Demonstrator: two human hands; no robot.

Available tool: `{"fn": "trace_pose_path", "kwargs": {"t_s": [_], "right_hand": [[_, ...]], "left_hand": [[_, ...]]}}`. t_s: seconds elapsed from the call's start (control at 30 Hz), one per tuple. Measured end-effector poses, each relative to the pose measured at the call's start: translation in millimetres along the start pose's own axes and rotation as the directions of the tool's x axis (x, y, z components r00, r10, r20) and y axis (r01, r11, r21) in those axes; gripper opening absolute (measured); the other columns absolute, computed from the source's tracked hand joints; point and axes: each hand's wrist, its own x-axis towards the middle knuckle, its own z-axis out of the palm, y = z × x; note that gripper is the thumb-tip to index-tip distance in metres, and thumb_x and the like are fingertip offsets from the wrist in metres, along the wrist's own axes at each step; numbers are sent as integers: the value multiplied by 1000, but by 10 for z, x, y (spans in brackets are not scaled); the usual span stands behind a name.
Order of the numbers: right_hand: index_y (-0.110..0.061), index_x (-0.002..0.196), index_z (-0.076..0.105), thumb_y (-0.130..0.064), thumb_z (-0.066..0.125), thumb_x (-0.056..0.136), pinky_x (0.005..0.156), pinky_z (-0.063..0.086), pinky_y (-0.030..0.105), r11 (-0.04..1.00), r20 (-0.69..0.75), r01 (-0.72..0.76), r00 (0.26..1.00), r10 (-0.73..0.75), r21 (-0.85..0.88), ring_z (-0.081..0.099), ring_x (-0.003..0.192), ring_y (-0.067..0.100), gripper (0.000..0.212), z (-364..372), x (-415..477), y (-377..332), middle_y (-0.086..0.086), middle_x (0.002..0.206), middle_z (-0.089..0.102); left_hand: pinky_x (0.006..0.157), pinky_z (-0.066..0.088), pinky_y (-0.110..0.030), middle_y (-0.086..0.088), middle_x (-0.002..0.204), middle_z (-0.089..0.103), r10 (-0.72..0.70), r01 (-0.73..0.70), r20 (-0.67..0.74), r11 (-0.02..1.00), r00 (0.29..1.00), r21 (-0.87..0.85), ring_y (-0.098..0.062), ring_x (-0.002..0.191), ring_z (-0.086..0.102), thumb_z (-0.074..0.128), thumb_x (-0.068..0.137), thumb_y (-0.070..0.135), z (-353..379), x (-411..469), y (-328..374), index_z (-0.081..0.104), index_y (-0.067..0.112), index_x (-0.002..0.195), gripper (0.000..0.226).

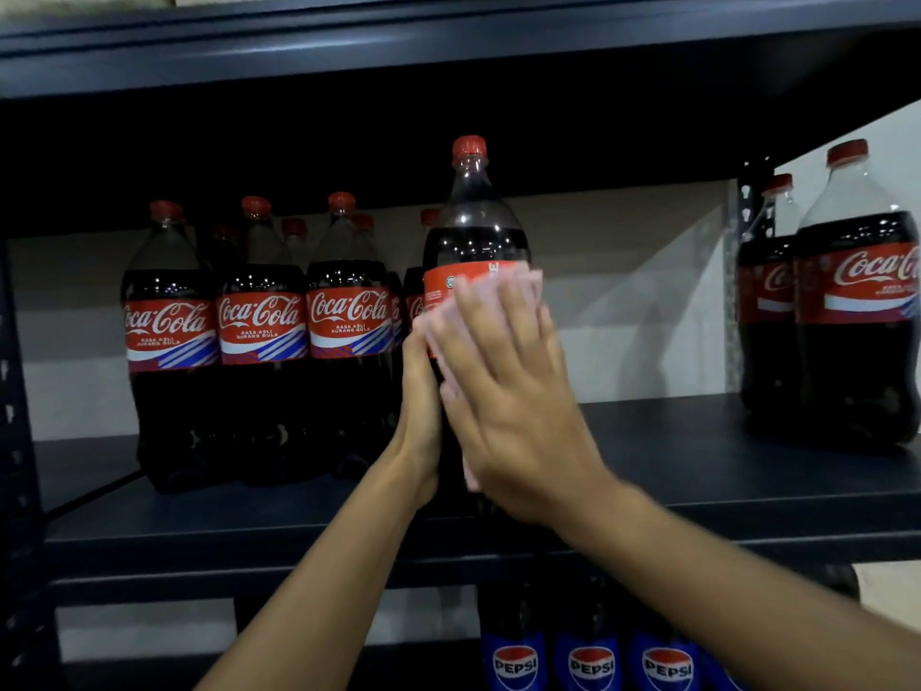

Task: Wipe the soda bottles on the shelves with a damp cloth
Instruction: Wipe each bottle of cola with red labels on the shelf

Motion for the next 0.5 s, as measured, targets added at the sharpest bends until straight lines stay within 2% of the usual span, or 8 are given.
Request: {"fn": "trace_pose_path", "kwargs": {"t_s": [0.03,0.07,0.1,0.13,0.23,0.33,0.4,0.5], "right_hand": [[-6,150,49,-37,41,107,125,23,40,999,-44,-44,998,45,22,33,152,29,54,118,-127,-23,18,157,45],[-7,153,44,-36,38,107,126,21,47,998,-185,49,981,-54,-31,27,154,33,54,222,-304,7,18,161,39],[-10,157,39,-34,34,108,126,19,54,968,-223,228,943,-247,-105,17,157,37,54,277,-475,154,16,166,30],[-12,158,37,-32,31,109,125,18,59,947,-272,314,907,-320,-67,12,157,37,53,275,-603,277,14,168,25],[-13,156,40,-29,29,109,124,17,58,922,-315,386,876,-366,4,15,157,34,51,244,-650,370,10,165,28],[-14,160,32,-24,46,102,127,11,51,947,-349,288,909,-226,139,7,159,26,60,91,-384,278,6,170,18],[-17,163,22,-29,45,102,129,3,46,940,-361,219,925,-115,262,-5,159,21,67,-145,-105,299,1,173,8],[-17,163,24,-34,44,102,129,4,39,907,-362,171,932,-22,385,-3,159,20,66,-434,398,309,0,173,10]], "left_hand": [[100,55,-34,-2,117,79,-24,24,5,999,1000,-27,-15,111,74,22,111,57,-17,15,0,72,23,123,62],[94,59,-34,-5,111,79,-50,51,24,997,998,-58,-18,103,76,24,109,60,-37,34,2,71,16,123,66],[88,62,-33,-8,107,79,-85,89,47,992,995,-88,-20,96,76,26,108,63,-33,43,10,70,12,123,69],[84,63,-31,-8,103,78,-111,118,66,986,992,-114,-20,92,75,27,106,65,-38,69,11,69,12,121,70],[80,63,-31,-6,93,78,-145,160,122,979,982,-128,-18,83,76,28,106,65,-62,63,11,72,13,108,68],[78,63,-28,-6,102,81,-146,153,110,986,983,-58,-16,94,78,23,110,58,-90,56,-3,77,18,108,67],[81,62,-27,-6,117,79,-163,167,104,986,981,-29,-15,107,76,24,108,63,-73,47,30,74,22,122,66],[95,58,-35,-10,130,74,-198,202,101,979,975,-32,-20,116,73,31,106,66,-55,68,54,69,21,139,68]]}}
